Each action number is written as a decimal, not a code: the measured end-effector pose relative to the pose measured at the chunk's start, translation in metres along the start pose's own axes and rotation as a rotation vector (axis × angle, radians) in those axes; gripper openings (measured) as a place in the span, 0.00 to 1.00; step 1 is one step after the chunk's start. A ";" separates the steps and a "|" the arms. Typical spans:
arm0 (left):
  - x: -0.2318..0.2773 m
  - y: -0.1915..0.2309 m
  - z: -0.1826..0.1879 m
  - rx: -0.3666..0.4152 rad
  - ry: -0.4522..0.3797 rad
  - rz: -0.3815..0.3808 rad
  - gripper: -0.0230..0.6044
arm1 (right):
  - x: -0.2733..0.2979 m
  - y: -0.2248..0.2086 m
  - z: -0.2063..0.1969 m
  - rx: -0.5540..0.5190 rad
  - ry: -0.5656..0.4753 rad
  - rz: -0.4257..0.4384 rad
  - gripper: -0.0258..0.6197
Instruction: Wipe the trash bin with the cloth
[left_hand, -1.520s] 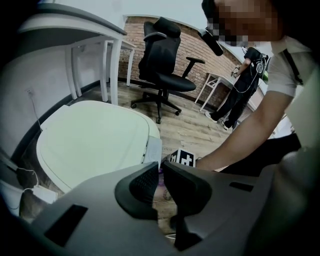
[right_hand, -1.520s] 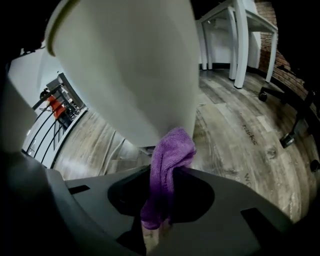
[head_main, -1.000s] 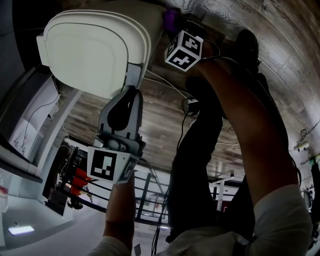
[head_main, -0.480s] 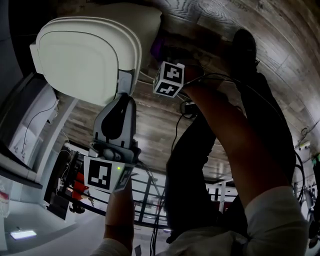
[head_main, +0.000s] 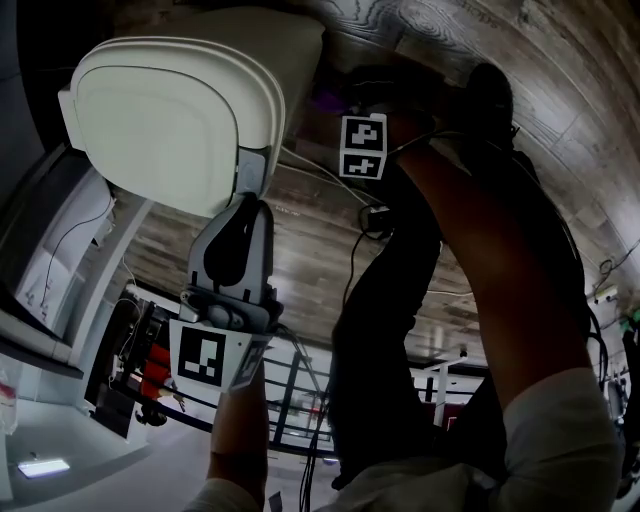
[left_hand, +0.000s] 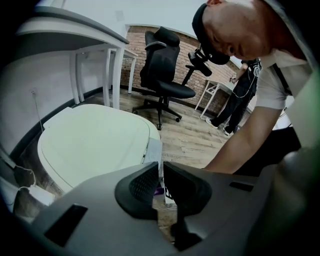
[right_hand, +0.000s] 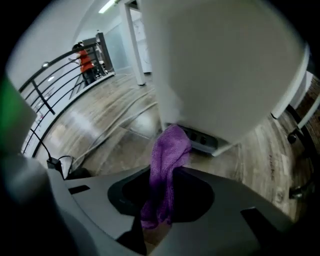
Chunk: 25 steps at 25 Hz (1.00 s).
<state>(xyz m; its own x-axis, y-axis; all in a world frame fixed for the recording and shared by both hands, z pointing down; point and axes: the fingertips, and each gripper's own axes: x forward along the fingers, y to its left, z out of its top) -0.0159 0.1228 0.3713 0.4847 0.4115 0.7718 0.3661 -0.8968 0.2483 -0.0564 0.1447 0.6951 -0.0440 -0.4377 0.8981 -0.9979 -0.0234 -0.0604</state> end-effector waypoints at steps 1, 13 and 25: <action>0.000 0.000 0.000 -0.002 -0.001 0.000 0.09 | 0.001 -0.019 -0.011 0.030 0.026 -0.037 0.20; -0.002 -0.001 0.000 0.007 -0.052 -0.027 0.09 | 0.027 -0.124 -0.039 0.160 0.184 -0.238 0.20; -0.003 -0.001 -0.001 -0.020 -0.114 -0.041 0.09 | 0.048 -0.073 -0.005 -0.220 0.203 -0.281 0.20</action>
<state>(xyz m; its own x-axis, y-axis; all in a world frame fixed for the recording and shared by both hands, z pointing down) -0.0187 0.1217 0.3693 0.5571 0.4631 0.6893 0.3727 -0.8812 0.2909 0.0142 0.1297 0.7444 0.2453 -0.2551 0.9353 -0.9578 0.0852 0.2745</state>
